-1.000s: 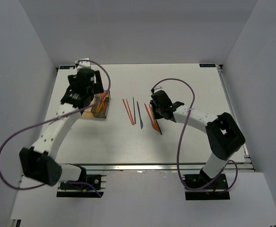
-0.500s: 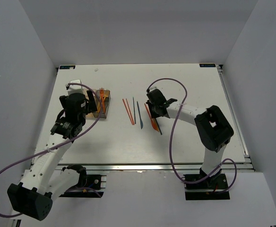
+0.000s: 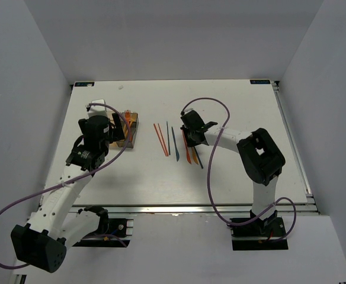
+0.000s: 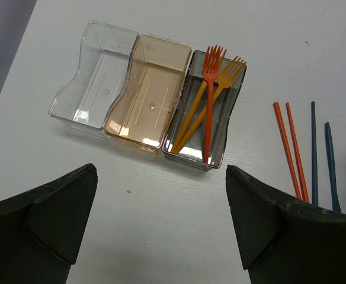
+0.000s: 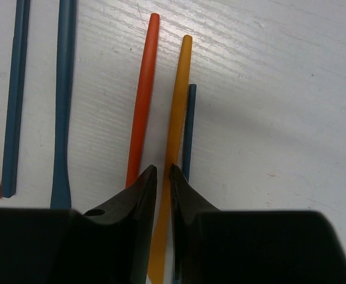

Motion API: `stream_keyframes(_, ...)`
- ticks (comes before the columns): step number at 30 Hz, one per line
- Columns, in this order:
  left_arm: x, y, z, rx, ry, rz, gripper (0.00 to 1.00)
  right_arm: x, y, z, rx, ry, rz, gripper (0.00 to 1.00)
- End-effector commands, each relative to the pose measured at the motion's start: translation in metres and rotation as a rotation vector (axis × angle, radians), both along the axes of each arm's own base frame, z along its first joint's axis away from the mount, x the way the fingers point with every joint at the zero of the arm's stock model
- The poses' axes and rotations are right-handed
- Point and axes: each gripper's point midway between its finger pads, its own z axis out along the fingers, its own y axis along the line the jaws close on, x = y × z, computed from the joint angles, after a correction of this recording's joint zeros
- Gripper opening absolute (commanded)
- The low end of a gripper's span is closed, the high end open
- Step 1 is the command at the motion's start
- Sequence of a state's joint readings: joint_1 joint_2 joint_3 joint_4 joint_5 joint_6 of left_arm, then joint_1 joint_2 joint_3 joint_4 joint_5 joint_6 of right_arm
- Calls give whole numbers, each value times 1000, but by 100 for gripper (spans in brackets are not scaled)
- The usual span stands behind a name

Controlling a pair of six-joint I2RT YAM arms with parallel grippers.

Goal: Sort the eating utensils into containers

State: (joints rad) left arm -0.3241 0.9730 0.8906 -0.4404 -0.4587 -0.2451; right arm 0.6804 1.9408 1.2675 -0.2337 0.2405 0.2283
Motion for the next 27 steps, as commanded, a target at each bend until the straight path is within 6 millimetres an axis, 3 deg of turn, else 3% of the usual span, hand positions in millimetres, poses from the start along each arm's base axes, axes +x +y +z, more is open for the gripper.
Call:
stream_keyframes(1, -1, -5, 1, -23, -15, -20, 98, 9, 0, 4, -10, -20, -16, 21)
stream_keyframes(7, 0, -8, 1, -26, -10, -33, 98, 6, -4, 0, -17, -14, -21, 21)
stream_keyframes(16, -1, -13, -1, -48, 3, -52, 98, -5, -14, -29, -58, 50, -41, 23)
stream_keyframes(18, 0, -17, -2, -61, 12, -66, 98, -7, -13, -30, -47, 60, -40, 20)
stream_keyframes(19, 0, -19, 0, -81, 8, -69, 98, -8, -13, -29, -40, 59, -41, 14)
stream_keyframes(20, 0, -26, 1, -103, 11, -95, 98, -8, -12, -27, -36, 58, -41, 0)
stream_keyframes(24, 2, -60, 7, -268, -4, -205, 98, -2, -5, -8, 6, 21, -44, 0)
stream_keyframes(25, 8, -72, 16, -345, -44, -228, 98, 2, -3, 5, 28, -3, -48, 0)
stream_keyframes(27, 6, -99, 7, -488, -23, -303, 98, 8, 1, 25, 56, -42, -56, 0)
